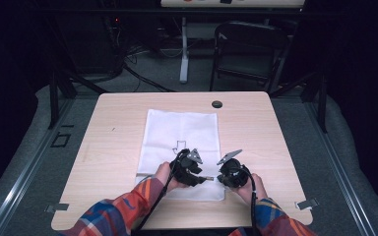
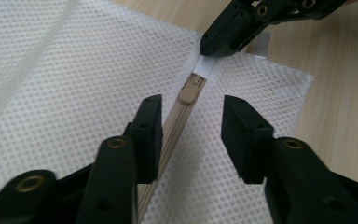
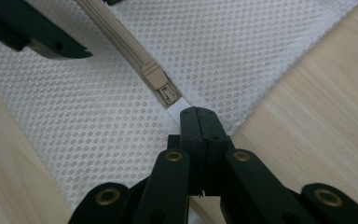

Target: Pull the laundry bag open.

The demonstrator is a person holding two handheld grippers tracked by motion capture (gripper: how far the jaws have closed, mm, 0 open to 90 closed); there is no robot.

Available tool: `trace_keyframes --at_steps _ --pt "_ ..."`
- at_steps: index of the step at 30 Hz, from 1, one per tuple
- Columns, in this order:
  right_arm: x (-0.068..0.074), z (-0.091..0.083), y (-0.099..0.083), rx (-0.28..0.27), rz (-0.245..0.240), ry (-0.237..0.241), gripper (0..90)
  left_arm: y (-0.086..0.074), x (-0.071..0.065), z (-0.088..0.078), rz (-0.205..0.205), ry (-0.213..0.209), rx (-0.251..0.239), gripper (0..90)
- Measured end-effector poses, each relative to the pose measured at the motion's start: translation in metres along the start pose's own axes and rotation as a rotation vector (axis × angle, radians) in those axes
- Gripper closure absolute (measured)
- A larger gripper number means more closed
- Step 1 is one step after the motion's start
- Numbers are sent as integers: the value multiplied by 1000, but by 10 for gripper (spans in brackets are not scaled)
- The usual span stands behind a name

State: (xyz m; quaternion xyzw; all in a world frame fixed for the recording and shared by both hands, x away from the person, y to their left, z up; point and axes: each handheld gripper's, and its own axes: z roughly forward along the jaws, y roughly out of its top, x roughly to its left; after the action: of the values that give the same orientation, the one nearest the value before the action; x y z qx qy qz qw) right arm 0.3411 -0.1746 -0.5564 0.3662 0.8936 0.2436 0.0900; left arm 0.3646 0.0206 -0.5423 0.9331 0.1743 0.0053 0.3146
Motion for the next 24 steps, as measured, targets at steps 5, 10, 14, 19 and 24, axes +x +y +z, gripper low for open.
trace_keyframes --at_steps 5,10,14,19,24 --pt "1 1 -1 -8 -11 -3 900 2 -1 12 -2 -9 13 657" --pt "1 3 -4 -43 33 3 900 5 1 20 -15 -24 11 664" --pt "0 1 -5 -30 -10 -2 900 7 2 26 -10 -27 12 679" --pt "3 2 -4 -35 -22 -13 900 9 0 32 1 -31 19 724" --pt "3 1 -4 -26 -20 -17 900 8 3 33 -3 -29 7 792"
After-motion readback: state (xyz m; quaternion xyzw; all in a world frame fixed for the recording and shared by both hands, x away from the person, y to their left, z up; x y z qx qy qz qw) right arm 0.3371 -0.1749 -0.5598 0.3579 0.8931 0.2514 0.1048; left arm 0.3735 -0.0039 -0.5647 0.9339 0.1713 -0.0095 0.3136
